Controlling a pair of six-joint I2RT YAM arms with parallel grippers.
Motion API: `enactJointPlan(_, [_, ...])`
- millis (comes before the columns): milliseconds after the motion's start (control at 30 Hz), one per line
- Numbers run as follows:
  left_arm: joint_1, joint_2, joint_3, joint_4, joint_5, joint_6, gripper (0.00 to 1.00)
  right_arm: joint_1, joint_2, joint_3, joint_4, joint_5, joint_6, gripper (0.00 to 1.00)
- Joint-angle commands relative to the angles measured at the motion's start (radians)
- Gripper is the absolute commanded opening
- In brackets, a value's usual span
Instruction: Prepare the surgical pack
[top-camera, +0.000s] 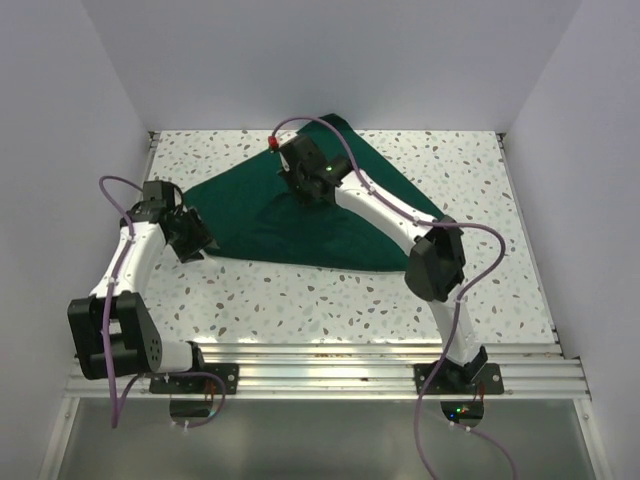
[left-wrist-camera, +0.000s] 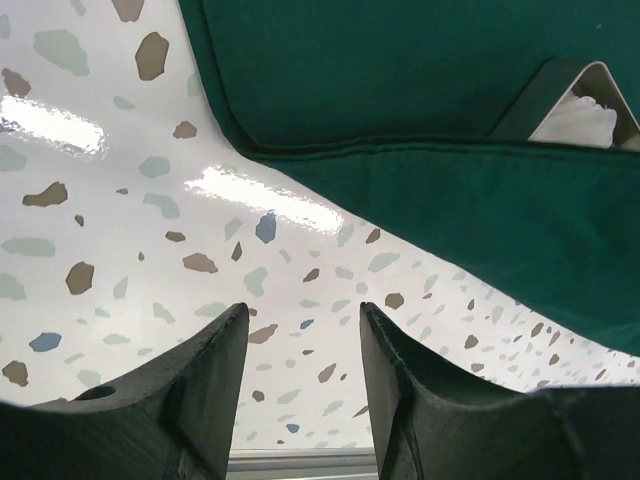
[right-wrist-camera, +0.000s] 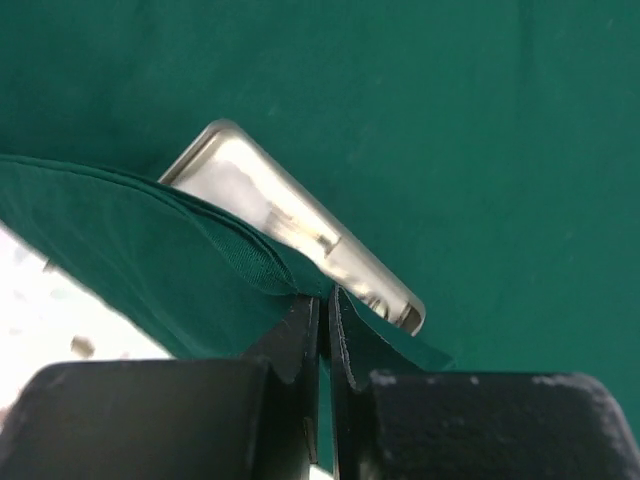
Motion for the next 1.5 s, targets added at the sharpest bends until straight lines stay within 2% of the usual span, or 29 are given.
enactJointPlan(0, [0.010, 0.041, 0.038, 0.071, 0.018, 0.010, 0.52, -0.042, 0.106, 0.174, -0.089, -0.023, -0.048, 0.00])
enactJointPlan(367, [0.010, 0.130, 0.041, 0.103, 0.032, -0.005, 0.52, -0.135, 0.205, 0.240, 0.015, -0.056, -0.009, 0.00])
enactJointPlan(633, [0.008, 0.130, 0.037, 0.097, 0.023, 0.001, 0.52, -0.142, 0.195, 0.290, 0.088, -0.064, 0.001, 0.00])
enactJointPlan(800, [0.008, 0.133, 0.028, 0.095, 0.026, 0.009, 0.52, -0.152, 0.240, 0.352, 0.074, -0.044, -0.003, 0.00])
enactJointPlan(1067, [0.010, 0.139, 0.005, 0.109, 0.048, 0.015, 0.52, -0.189, 0.300, 0.341, 0.111, -0.038, 0.004, 0.01])
enactJointPlan(1300, [0.008, 0.159, 0.028, 0.109, 0.072, 0.024, 0.52, -0.201, 0.366, 0.334, 0.108, -0.053, 0.026, 0.06])
enactJointPlan(1467, [0.010, 0.176, 0.048, 0.117, 0.091, 0.024, 0.51, -0.206, 0.406, 0.340, 0.082, -0.061, 0.034, 0.18])
